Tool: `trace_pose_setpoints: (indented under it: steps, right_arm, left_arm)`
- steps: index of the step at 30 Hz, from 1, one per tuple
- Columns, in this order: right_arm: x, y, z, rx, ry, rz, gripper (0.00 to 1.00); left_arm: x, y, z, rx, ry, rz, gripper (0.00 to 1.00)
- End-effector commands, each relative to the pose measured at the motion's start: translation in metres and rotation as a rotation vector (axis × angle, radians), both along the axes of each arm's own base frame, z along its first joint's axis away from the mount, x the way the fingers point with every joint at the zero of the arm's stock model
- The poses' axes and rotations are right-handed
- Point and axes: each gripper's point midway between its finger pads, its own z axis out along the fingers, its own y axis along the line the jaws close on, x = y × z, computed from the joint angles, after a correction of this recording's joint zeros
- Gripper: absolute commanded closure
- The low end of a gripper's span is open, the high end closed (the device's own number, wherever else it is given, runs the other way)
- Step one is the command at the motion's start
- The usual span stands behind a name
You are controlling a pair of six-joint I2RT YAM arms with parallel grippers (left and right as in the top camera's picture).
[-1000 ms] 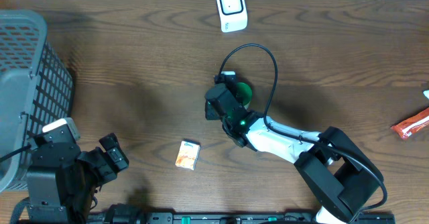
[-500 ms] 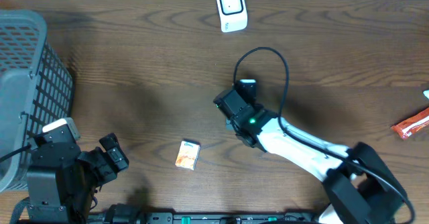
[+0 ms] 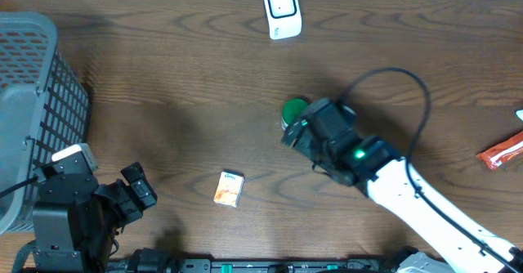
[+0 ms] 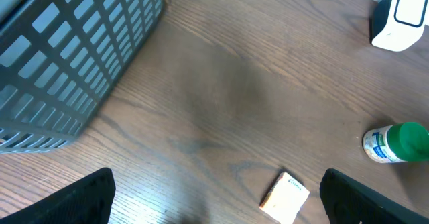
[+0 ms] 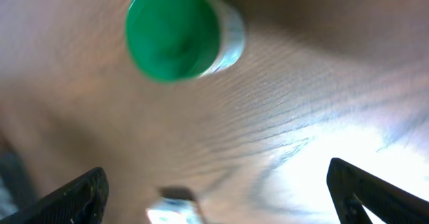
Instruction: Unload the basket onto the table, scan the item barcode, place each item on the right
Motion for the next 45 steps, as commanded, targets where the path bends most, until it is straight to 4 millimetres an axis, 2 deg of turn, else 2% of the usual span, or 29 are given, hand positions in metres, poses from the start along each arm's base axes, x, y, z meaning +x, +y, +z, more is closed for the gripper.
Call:
trace_pose_setpoints:
  steps: [1,4,6,8,11,14,16,20,30,34,40,45]
  right_arm:
    - [0.003,0.011,0.009,0.223,0.115,-0.184,0.01]
    - [-0.003,0.019,0.01,0.253,0.146,-0.153,0.01]
    - [0.003,0.021,0.013,0.303,0.152,-0.247,0.01]
    - [0.004,0.038,0.024,0.427,0.194,-0.277,0.01]
    - [0.024,0.062,0.053,0.572,0.108,-0.244,0.01]
    - [0.035,0.059,0.057,0.621,0.122,-0.412,0.01]
    - [0.037,0.057,0.05,0.631,0.187,-0.516,0.01]
    - [0.041,0.068,0.033,0.569,0.298,-0.538,0.03]
    - [0.058,0.07,0.01,0.273,0.514,-0.649,0.02]
    - [0.075,0.061,0.001,0.233,0.51,-0.642,0.01]
    - [0.081,0.029,-0.031,0.12,0.538,-0.694,0.01]
    - [0.093,0.022,-0.051,0.087,0.529,-0.644,0.01]
  left_arm:
    - [0.0,0.001,-0.002,0.012,0.011,-0.001,0.02]
    - [0.0,0.001,-0.002,0.012,0.011,-0.001,0.02]
    - [0.0,0.001,-0.002,0.012,0.011,-0.001,0.02]
    - [0.0,0.001,-0.002,0.012,0.011,-0.001,0.02]
    - [0.0,0.001,-0.002,0.012,0.011,-0.001,0.02]
    - [0.0,0.001,-0.002,0.012,0.011,-0.001,0.02]
    - [0.0,0.001,-0.002,0.012,0.011,-0.001,0.02]
    - [0.0,0.001,-0.002,0.012,0.011,-0.001,0.02]
    - [0.0,0.001,-0.002,0.012,0.011,-0.001,0.02]
    - [0.0,0.001,-0.002,0.012,0.011,-0.001,0.02]
    - [0.0,0.001,-0.002,0.012,0.011,-0.001,0.02]
    - [0.0,0.001,-0.002,0.012,0.011,-0.001,0.02]
